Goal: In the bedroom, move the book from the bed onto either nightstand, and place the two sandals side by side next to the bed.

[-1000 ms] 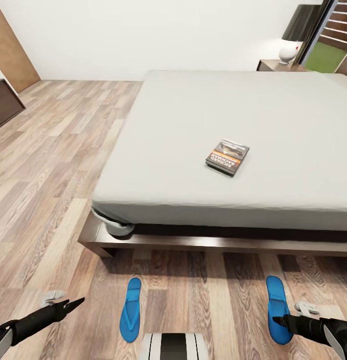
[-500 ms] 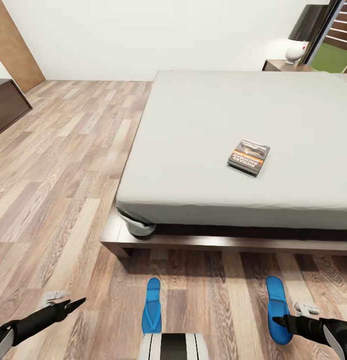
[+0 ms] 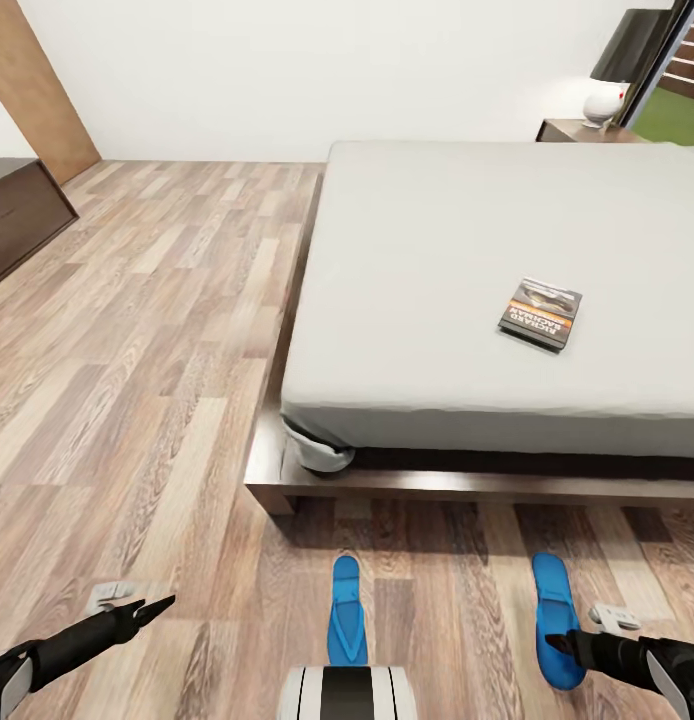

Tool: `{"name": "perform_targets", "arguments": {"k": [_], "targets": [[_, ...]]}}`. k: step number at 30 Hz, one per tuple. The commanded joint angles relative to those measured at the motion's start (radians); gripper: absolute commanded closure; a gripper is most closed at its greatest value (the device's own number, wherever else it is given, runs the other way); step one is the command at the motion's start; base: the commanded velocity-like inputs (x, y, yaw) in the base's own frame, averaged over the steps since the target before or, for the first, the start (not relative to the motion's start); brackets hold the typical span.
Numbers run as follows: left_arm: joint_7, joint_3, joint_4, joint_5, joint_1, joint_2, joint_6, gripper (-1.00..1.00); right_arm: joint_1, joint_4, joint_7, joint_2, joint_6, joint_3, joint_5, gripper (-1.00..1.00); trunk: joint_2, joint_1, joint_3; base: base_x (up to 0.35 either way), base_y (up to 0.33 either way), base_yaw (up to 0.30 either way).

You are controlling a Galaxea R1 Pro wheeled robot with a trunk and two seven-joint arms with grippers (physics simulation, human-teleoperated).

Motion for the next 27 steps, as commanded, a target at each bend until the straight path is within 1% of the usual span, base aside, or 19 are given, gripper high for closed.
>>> {"name": "perform_targets", "arguments": {"k": [1, 10, 12, 15, 27], "targets": [[-0.003, 0.008, 0.0, -0.009, -0.001, 0.0, -0.001, -1.0, 0.0, -0.002, 0.009, 0.0, 0.01, -0.009, 0.0, 1.0, 0.0, 0.0, -0.001, 0.0, 0.279, 0.0], [-0.002, 0.007, 0.0, -0.01, -0.001, -0.002, -0.001, -1.0, 0.0, -0.001, 0.009, 0.0, 0.01, -0.009, 0.0, 1.0, 0.0, 0.0, -0.001, 0.0, 0.279, 0.0], [-0.001, 0.007, 0.0, -0.01, -0.001, -0.009, -0.001, -1.0, 0.0, -0.001, 0.009, 0.0, 0.01, -0.009, 0.0, 1.0, 0.0, 0.0, -0.001, 0.0, 0.279, 0.0], [-0.001, 0.007, 0.0, -0.009, -0.001, -0.013, -0.001, -1.0, 0.0, -0.001, 0.009, 0.001, 0.01, -0.009, 0.0, 1.0, 0.0, 0.0, -0.001, 0.0, 0.279, 0.0], [0.001, 0.006, 0.0, -0.01, -0.001, -0.016, -0.001, -1.0, 0.0, -0.001, 0.009, 0.001, 0.01, -0.009, 0.0, 1.0, 0.0, 0.0, -0.001, 0.0, 0.281, 0.0]]}}
